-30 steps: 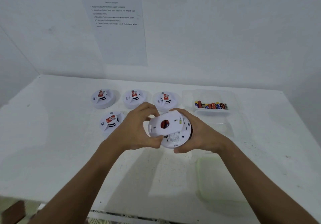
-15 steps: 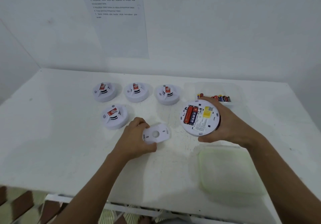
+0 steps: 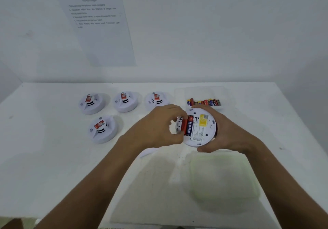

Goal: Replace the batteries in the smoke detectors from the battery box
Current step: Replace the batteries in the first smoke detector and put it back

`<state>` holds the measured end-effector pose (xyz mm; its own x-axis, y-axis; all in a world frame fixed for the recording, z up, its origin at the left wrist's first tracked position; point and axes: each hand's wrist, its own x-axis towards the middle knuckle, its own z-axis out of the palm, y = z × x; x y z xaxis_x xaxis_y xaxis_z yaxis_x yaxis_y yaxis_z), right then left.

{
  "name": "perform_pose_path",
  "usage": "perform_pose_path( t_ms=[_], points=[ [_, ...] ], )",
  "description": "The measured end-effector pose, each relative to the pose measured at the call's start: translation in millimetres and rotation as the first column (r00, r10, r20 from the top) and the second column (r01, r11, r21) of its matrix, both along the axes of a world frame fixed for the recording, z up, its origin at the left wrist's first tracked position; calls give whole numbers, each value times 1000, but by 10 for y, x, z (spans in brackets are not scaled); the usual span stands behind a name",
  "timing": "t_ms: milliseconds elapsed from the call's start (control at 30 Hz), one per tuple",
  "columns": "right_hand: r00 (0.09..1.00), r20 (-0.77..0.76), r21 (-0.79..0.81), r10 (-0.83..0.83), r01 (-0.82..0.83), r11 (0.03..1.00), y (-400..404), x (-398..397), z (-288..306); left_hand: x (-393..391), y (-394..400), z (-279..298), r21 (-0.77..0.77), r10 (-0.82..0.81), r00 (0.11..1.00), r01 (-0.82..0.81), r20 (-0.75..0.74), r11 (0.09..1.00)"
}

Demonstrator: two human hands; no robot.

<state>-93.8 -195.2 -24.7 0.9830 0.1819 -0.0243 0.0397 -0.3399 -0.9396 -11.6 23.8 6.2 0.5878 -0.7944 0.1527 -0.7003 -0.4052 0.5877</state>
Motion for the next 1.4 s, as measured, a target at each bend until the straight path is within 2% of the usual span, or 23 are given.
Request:
perform_pose_path(
  t_ms=[233, 400, 467, 567, 667, 767, 900, 1000, 1033, 1100, 1167, 1200, 1400],
  points=[
    [1000, 14, 1, -24, 24, 1000, -209, -50, 40, 81, -370, 65, 181, -120, 987, 98, 111, 979],
    [999, -24, 34, -23, 24, 999, -400, -105, 43, 14, -570, 87, 328, -208, 943, 116, 260, 938],
    [999, -33, 56, -42, 44, 997, -463, -125, 32, 4, -606, 72, 312, -208, 931, 110, 300, 944],
    [996, -25, 84, -87, 89, 992, -524, -147, 4, 16, -631, 5, 139, -190, 920, 151, 344, 979],
    [991, -19, 101, -135, 136, 986, -561, -147, -32, 45, -660, -134, 49, -218, 899, 216, 379, 975],
    [988, -23, 98, -152, 154, 983, -589, -135, -49, 82, -683, -218, -3, -199, 953, 205, 228, 979],
    [988, -21, 65, -152, 153, 986, -615, -121, -49, 142, -715, -161, -77, -50, 998, 46, -44, 996],
    [983, -3, 36, -181, 181, 983, -651, -123, -50, 146, -754, -111, -126, 0, 996, -12, -90, 992],
    [981, 0, 30, -192, 192, 981, -675, -133, -50, 172, -761, -104, -162, 48, 990, -69, -132, 984],
    [976, 5, -3, -217, 217, 976, -737, -161, -53, 279, -764, -94, -224, 146, 938, -223, -315, 949],
    [971, -8, -32, -239, 239, 971, -804, -187, -70, 406, -755, -109, -210, 191, 851, -327, -489, 921],
    [970, -15, -40, -245, 244, 969, -828, -196, -81, 448, -750, -135, -174, 206, 824, -342, -528, 923],
    [967, -42, -47, -250, 248, 967, -879, -178, -154, 519, -790, -403, 107, 264, 863, -241, -432, 965]
  ],
)
